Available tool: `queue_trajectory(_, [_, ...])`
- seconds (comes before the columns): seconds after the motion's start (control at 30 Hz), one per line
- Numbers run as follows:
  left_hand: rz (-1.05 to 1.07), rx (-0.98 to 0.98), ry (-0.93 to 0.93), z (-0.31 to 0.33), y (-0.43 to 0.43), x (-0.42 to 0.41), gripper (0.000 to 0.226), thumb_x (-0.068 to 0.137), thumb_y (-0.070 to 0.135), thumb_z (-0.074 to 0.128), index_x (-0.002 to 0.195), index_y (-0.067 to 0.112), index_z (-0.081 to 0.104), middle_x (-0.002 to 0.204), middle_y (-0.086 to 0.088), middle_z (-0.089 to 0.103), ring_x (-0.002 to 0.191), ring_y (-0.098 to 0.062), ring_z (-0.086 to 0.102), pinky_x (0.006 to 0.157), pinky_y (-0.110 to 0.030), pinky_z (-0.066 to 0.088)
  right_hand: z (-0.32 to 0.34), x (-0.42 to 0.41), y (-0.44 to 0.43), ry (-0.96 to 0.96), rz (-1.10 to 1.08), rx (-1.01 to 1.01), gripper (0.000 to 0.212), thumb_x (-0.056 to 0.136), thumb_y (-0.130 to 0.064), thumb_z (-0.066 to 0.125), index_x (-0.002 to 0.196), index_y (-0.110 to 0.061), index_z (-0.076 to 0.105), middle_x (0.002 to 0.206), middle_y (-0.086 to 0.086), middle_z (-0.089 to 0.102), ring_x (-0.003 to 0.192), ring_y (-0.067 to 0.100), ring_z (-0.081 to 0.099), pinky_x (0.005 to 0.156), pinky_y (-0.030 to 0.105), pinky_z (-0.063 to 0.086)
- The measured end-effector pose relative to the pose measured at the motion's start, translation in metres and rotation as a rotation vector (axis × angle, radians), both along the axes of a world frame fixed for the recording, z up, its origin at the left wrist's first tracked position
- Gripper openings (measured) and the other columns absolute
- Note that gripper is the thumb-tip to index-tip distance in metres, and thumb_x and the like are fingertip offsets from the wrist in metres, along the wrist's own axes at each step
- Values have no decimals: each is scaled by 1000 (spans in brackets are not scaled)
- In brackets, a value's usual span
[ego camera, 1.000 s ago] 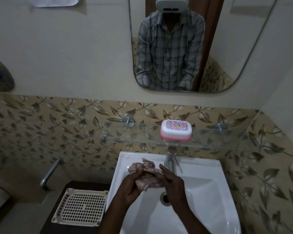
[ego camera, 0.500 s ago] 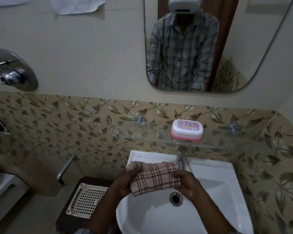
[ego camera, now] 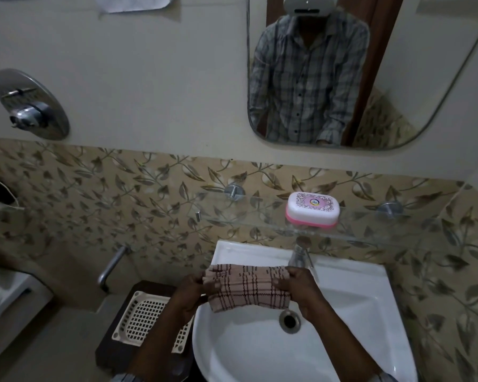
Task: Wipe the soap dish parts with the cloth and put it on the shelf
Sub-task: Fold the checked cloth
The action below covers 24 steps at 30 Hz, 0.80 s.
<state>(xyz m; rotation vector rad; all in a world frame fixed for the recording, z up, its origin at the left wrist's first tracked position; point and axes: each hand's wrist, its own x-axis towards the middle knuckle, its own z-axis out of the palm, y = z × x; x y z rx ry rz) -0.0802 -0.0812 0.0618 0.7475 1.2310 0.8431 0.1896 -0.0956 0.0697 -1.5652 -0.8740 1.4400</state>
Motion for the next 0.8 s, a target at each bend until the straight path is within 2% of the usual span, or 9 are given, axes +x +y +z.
queue_trajectory(0.13, [36,30,-190,4,-4,2,31,82,1,65,112,-8,67,114,-31,69,96,-35,72,83,-42,61,7,-7,-1,-3,7,124,16,90,-2,64,95,-12,76,90,7,79,84,24,74,71,35,60])
queue_trajectory(0.27, [4,-18,-248,6,-12,14,35,97,21,54,119,-3,65,117,-27,69,104,-36,69,88,-45,57,0,-20,-2,2,-94,83,14,95,-18,62,96,-12,75,93,11,77,86,30,73,68,39,61])
queue_trajectory(0.37, [-68,-56,-176,5,-17,7,33,97,7,55,130,3,57,128,-29,63,120,-43,60,94,-53,53,-8,-28,0,-2,-139,7,13,97,-21,59,104,-15,68,99,8,73,89,28,71,60,36,60])
queue_trajectory(0.43, [-114,-70,-99,4,-18,-12,44,88,-9,59,131,-4,53,129,-32,61,116,-43,61,88,-49,56,-9,-32,1,-15,-87,-42,12,96,-17,59,103,-15,69,95,8,74,85,27,71,58,33,58])
queue_trajectory(0.53, [-67,-119,-29,-2,-12,-49,44,84,-17,56,127,-12,56,115,-27,70,102,-36,67,79,-40,62,-14,-50,4,53,37,-74,17,93,-1,58,103,-8,71,87,8,78,78,25,74,62,35,59])
queue_trajectory(0.63, [-57,-218,46,-3,0,-81,42,84,-21,51,125,-13,56,92,-17,77,90,-31,69,66,-36,63,-19,-79,8,77,23,-122,17,88,8,62,99,0,72,81,11,77,71,27,72,62,36,59])
queue_trajectory(0.67, [-66,-236,69,0,5,-91,42,84,-21,49,125,-13,55,93,-19,77,90,-33,69,67,-37,63,-20,-90,9,91,-11,-150,15,86,9,63,98,4,71,82,15,75,73,30,71,64,38,60])
queue_trajectory(0.77, [-86,-208,144,14,22,-122,46,86,-19,48,131,-11,53,127,-31,62,118,-44,60,96,-53,52,-20,-126,17,132,-77,-189,13,86,11,62,92,3,70,86,19,72,74,31,70,57,36,59])
queue_trajectory(0.8, [-81,-189,160,18,29,-134,46,87,-16,48,132,-10,53,131,-32,58,123,-45,56,101,-57,47,-20,-140,21,129,-77,-166,16,88,10,59,93,-1,69,87,17,72,74,31,70,55,35,59])
